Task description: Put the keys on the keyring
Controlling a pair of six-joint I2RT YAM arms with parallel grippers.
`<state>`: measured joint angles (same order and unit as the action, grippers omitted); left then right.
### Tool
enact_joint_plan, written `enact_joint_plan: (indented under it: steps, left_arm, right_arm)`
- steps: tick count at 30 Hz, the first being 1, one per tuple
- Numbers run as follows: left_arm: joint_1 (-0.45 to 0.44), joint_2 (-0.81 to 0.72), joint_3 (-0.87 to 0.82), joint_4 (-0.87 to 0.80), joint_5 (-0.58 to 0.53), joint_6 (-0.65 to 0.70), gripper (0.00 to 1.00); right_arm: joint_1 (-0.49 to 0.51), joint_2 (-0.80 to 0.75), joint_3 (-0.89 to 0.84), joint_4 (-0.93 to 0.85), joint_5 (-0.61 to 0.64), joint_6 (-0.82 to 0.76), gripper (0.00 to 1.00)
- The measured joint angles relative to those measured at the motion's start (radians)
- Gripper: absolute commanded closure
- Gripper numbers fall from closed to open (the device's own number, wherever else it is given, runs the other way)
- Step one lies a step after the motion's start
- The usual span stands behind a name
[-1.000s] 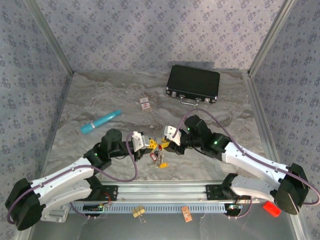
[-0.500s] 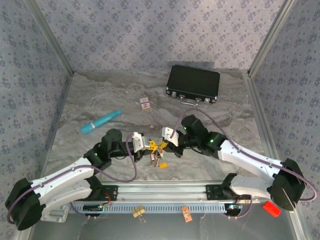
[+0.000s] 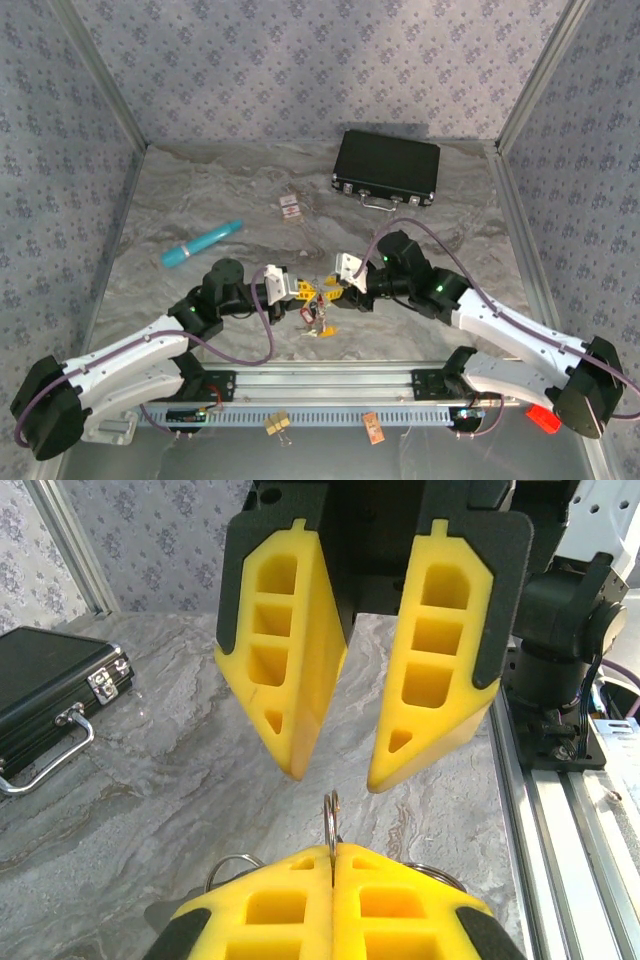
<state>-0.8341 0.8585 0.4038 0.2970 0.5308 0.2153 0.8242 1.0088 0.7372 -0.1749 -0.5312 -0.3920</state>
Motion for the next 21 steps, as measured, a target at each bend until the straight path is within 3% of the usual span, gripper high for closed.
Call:
enact_joint_plan:
  steps: [8,13,15,18,21]
  left_arm:
    - [0.000,0.002,-0.001,0.007,0.000,0.000,1.00]
    - [0.000,0.002,-0.001,0.014,0.000,0.000,1.00]
    - [0.001,0.002,-0.001,0.014,-0.003,0.000,0.99]
    - [0.000,0.002,-0.002,0.010,-0.012,0.000,0.73]
    - [0.000,0.000,0.000,-0.011,-0.034,0.008,0.68]
  right_arm:
    - [0.012,0.045,0.000,0.038,-0.016,0.000,0.79]
    - [0.016,0.058,0.000,0.056,-0.016,0.007,1.00]
    - [0.016,0.059,0.000,0.053,-0.016,0.006,1.00]
    - [0.016,0.061,0.007,0.035,-0.015,-0.003,1.00]
    - [0.027,0.073,0.048,-0.045,0.012,-0.037,1.00]
